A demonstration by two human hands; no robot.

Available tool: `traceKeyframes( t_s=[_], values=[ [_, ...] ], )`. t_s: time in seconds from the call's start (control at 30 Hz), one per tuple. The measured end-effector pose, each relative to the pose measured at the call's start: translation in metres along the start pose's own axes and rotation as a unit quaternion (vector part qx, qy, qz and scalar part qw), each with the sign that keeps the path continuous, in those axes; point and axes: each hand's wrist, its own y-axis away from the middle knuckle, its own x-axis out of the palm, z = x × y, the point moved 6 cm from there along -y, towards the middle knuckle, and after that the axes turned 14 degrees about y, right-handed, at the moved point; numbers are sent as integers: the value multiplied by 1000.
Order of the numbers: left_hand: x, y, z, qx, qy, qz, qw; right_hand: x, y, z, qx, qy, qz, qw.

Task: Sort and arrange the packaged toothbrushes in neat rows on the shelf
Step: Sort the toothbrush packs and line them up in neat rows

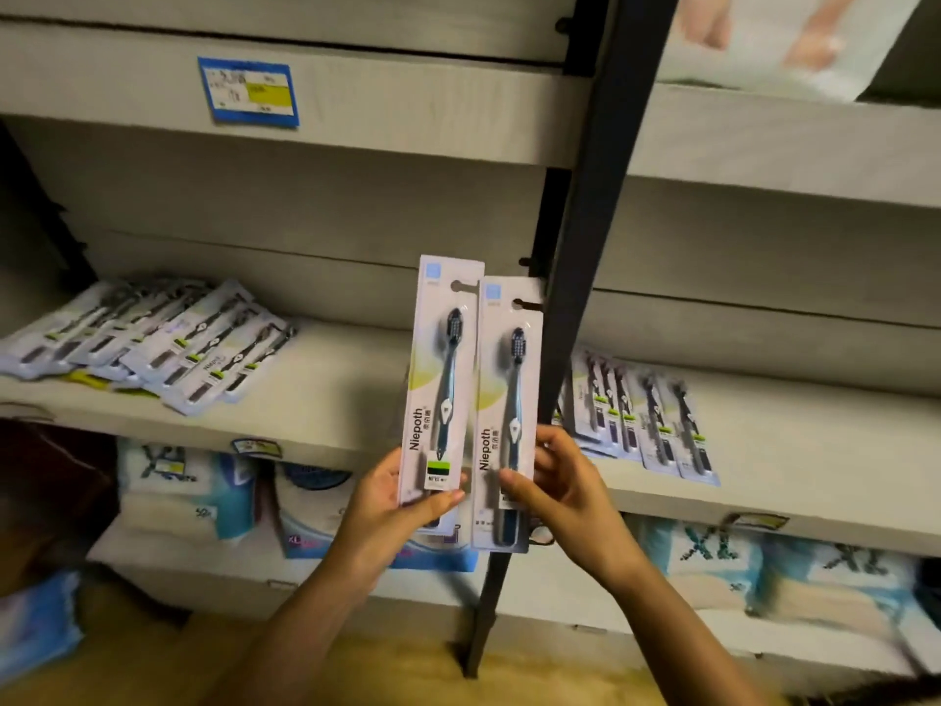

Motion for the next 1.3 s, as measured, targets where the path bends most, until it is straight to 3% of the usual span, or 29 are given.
traceKeyframes(
  t_s=[0.17,0.43,0.77,1.03,1.3],
  values=[
    [40,20,9,-8,-12,8,1000,-33,36,-10,4,-2,-2,1000],
    [110,20,38,-27,-44,60,997,-112,70,-32,17,-25,-93,995],
    [227,-20,70,-18,-28,20,999,-256,79,-78,43,2,-114,993],
    [275,-46,88,-26,-37,-30,999,-319,52,-117,97,3,-129,987],
    [271,-78,95,-28,-47,-57,997,-314,-27,-186,238,78,-108,962]
  ],
)
